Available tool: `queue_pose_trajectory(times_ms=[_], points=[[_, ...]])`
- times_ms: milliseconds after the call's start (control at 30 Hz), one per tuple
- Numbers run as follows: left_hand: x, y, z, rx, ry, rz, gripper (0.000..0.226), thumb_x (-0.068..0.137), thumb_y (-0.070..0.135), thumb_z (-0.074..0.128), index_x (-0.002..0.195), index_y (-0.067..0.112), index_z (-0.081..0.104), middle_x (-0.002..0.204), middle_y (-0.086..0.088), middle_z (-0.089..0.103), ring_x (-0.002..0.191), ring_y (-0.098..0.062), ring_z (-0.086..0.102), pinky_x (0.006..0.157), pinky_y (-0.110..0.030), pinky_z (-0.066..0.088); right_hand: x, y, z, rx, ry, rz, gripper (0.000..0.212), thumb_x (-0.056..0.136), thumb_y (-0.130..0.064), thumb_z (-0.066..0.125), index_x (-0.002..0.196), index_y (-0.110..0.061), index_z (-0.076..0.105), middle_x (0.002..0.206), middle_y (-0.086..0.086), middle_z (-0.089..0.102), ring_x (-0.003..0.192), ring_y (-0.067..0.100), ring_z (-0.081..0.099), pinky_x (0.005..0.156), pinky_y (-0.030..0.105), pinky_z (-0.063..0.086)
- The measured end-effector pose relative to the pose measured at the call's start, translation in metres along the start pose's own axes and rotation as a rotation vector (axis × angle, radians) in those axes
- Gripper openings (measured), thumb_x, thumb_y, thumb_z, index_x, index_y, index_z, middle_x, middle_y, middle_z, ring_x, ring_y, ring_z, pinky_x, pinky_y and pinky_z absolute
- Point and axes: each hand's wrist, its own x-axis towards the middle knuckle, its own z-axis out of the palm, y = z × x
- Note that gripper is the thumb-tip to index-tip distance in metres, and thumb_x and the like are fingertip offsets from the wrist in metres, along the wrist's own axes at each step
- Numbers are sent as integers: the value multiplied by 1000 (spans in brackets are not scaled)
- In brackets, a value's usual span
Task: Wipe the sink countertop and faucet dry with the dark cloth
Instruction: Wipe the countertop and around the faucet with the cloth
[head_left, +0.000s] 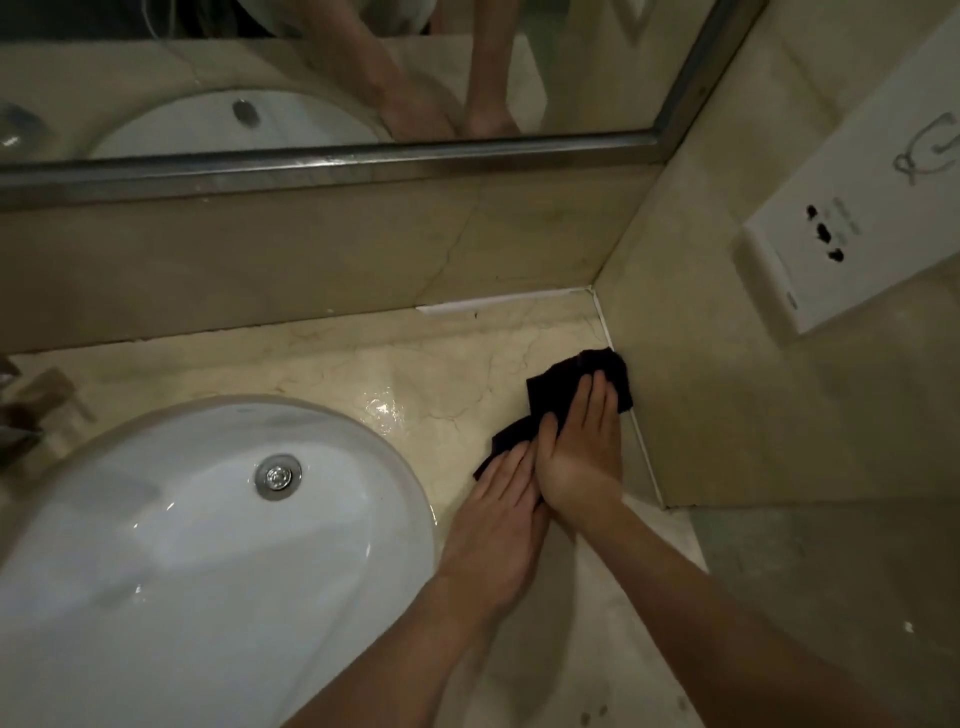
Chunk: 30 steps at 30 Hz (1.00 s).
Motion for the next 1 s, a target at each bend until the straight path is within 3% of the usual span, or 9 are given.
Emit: queue_pose_trajectory(times_ms=[67,167,300,433,700,933,1000], points=[[32,-12,2,-52,60,-28,46,103,22,45,144,2,48,150,-14,49,143,-25,39,122,-38,20,34,-8,-6,21,-32,-4,67,105,-35,24,158,-7,-5,167,8,-7,153,20,-7,124,33,-3],[69,-21,5,-84,76,-81,45,102,19,49,144,2,49,150,-15,49,143,-26,39,124,-37,18,78,-16,-8,-21,18,-94,66,102,-34,24,157,-2,8,166,13,7,153,27,4,125,36,2],[84,-19,-1,0,31,-162,52,102,25,35,150,5,41,157,-11,40,148,-24,32,124,-37,13,106,-17,-2,-58,30,-193,79,91,-42,14,152,6,25,160,24,23,148,40,19,123,43,10],[76,-23,-1,75,38,-215,54,103,28,26,151,8,41,159,-8,38,149,-20,30,125,-35,9,100,-27,1,-104,-11,-233,76,93,-42,13,155,2,16,164,19,13,151,33,10,123,36,4],[22,-76,-29,11,108,-328,49,104,23,36,151,7,41,158,-10,38,149,-21,31,124,-38,18,62,-106,38,-59,-35,-269,75,95,-43,13,157,-1,10,165,16,8,151,28,5,124,34,0],[1,-140,-59,99,92,-212,48,100,19,47,146,7,47,153,-7,46,145,-19,38,122,-36,23,48,-154,64,-36,-33,-168,67,105,-38,27,158,-3,4,166,14,2,152,28,-1,124,37,-4],[1,-162,-69,151,74,-192,51,98,18,50,147,8,47,155,-6,45,144,-19,40,120,-36,27,47,-160,70,-70,-43,-169,67,105,-43,21,158,-4,8,166,15,4,151,28,0,124,37,-5]])
